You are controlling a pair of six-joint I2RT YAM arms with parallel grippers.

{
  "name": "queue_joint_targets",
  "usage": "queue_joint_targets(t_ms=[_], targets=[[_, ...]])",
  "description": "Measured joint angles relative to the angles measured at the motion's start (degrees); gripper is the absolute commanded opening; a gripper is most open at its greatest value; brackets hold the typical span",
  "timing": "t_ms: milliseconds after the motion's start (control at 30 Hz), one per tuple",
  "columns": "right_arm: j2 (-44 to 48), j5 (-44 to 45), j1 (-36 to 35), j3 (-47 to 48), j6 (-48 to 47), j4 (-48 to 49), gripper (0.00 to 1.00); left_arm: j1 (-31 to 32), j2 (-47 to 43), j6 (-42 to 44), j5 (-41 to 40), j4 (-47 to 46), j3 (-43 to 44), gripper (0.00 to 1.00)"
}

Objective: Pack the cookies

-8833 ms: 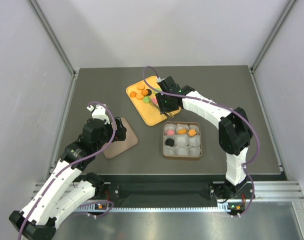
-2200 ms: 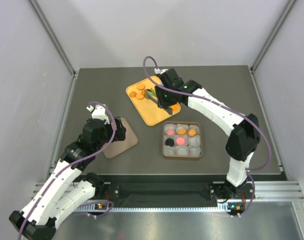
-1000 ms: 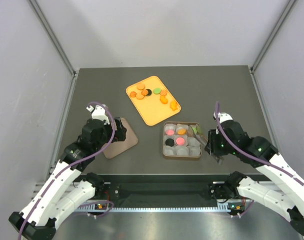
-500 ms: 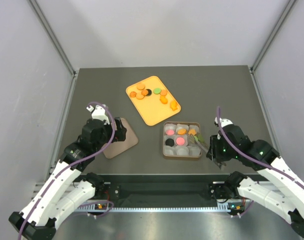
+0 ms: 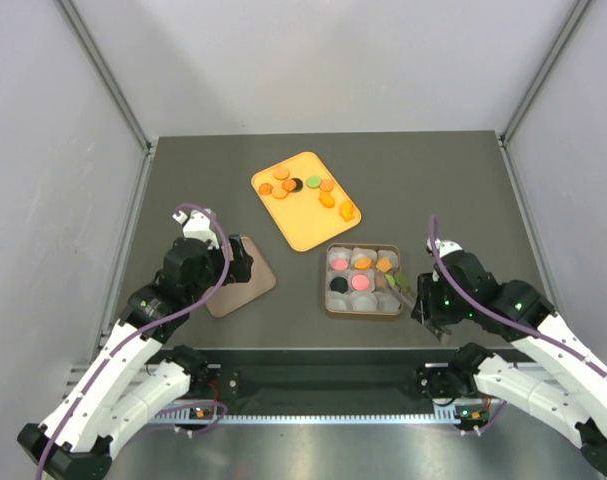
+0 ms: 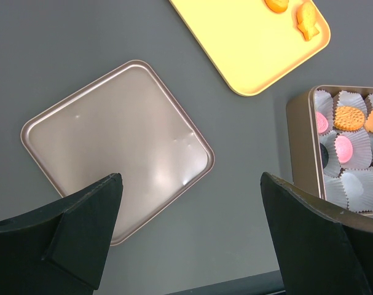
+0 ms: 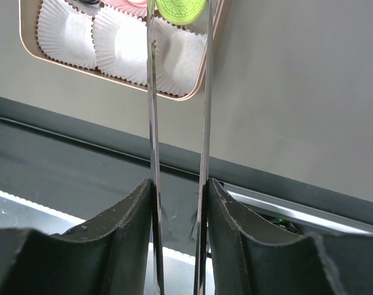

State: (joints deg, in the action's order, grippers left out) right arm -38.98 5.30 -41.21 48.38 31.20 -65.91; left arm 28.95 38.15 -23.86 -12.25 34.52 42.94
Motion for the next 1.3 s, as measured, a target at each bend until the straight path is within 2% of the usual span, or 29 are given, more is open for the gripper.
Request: queue_joint_targets(t_ms=[533,1300], targets=[[-0.02,0.46,0.00,0.00,0.07,0.00,0.42,0.00,0.00,0.00,0.00,0.00,0.00,0.99],[-0.55,0.15,0.00,2.38,-0.11,-0.24,0.42,0.00,0.37,0.00,0.00,0.00,0.00,0.99]])
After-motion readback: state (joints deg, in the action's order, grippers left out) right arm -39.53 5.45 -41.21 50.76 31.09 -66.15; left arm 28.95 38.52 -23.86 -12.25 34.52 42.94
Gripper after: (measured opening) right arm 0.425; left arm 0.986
